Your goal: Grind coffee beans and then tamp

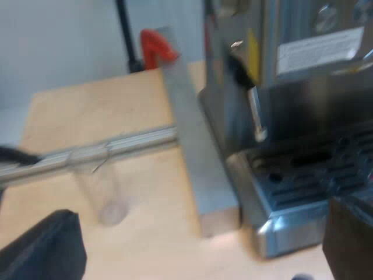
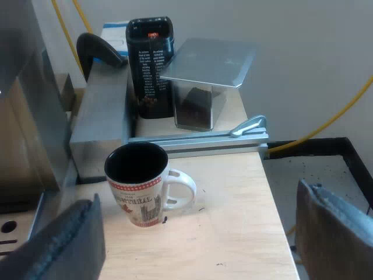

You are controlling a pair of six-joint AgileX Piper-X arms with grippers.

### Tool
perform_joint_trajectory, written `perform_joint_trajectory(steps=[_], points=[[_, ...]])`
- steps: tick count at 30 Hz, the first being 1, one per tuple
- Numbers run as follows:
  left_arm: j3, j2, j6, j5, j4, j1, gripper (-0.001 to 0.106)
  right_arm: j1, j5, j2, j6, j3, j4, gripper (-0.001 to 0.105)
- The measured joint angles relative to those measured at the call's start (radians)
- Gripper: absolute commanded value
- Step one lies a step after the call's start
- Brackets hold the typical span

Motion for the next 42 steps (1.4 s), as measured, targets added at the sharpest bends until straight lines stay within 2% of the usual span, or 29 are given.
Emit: perform_joint_trajectory(steps=[4,9,13,17,28,42], points=[[0.082,0.001,-0.035,0.059,-0.035,0.0,0.084,0.0,0.0,0.0,0.0,0.077,-0.002,0.07],[0.164,0.002,-0.037,0.072,-0.027,0.0,0.084,0.0,0.0,0.002,0.0,0.147,0.0,0.07],[0.192,0.002,-0.04,0.077,-0.026,0.0,0.084,0.0,0.002,0.005,0.0,0.199,-0.017,0.07],[0.192,0.002,-0.04,0.08,-0.029,0.0,0.084,0.0,0.008,0.004,0.0,0.202,-0.024,0.07],[0.237,0.002,-0.018,0.081,-0.131,0.0,0.084,0.0,0.007,0.004,0.0,0.202,-0.029,0.07],[0.238,0.002,-0.015,0.081,-0.132,0.0,0.084,0.0,0.007,0.004,0.0,0.202,-0.029,0.07]])
